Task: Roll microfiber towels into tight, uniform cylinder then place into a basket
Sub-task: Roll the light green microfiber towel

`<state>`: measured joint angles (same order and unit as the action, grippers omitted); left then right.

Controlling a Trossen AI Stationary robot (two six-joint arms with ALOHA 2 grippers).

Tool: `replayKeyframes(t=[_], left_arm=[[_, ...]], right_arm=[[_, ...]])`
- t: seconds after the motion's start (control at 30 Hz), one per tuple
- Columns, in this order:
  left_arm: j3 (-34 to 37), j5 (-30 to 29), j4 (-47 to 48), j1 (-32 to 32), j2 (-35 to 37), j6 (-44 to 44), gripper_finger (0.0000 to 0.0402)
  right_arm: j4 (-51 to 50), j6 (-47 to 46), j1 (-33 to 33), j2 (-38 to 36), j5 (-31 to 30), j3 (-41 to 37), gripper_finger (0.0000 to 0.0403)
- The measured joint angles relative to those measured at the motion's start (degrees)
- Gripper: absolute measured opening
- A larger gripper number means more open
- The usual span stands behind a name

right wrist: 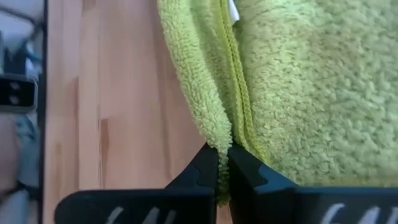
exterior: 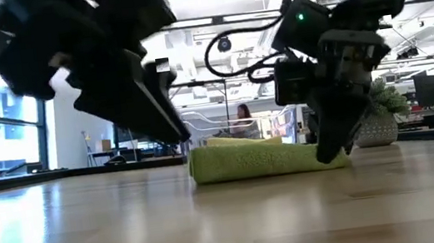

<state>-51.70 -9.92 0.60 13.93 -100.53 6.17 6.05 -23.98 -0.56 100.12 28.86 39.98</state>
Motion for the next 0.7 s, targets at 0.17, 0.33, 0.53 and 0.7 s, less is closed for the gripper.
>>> replayKeyframes(t=[0.17,0.33,0.53,0.7], left_arm=[[0.0,-10.5,-7.0,2.7,-3.1,-9.5,0.0129],[0.0,-12.1,-12.1,1.4,-6.5,-10.7,0.0153],[-0.1,-15.0,-12.2,-1.5,-7.7,-10.9,0.0185],[-0.1,-12.2,-12.5,-2.5,-7.7,-10.2,0.0190]], right_arm=[[6.4,-4.1,2.1,-0.4,1.2,-3.4,0.0000],[8.2,-5.1,2.2,-0.4,0.9,-4.8,0.0000],[8.5,-5.5,2.2,-0.4,1.0,-4.9,0.0000],[8.5,-5.6,2.2,-0.3,0.8,-4.9,0.0000]])
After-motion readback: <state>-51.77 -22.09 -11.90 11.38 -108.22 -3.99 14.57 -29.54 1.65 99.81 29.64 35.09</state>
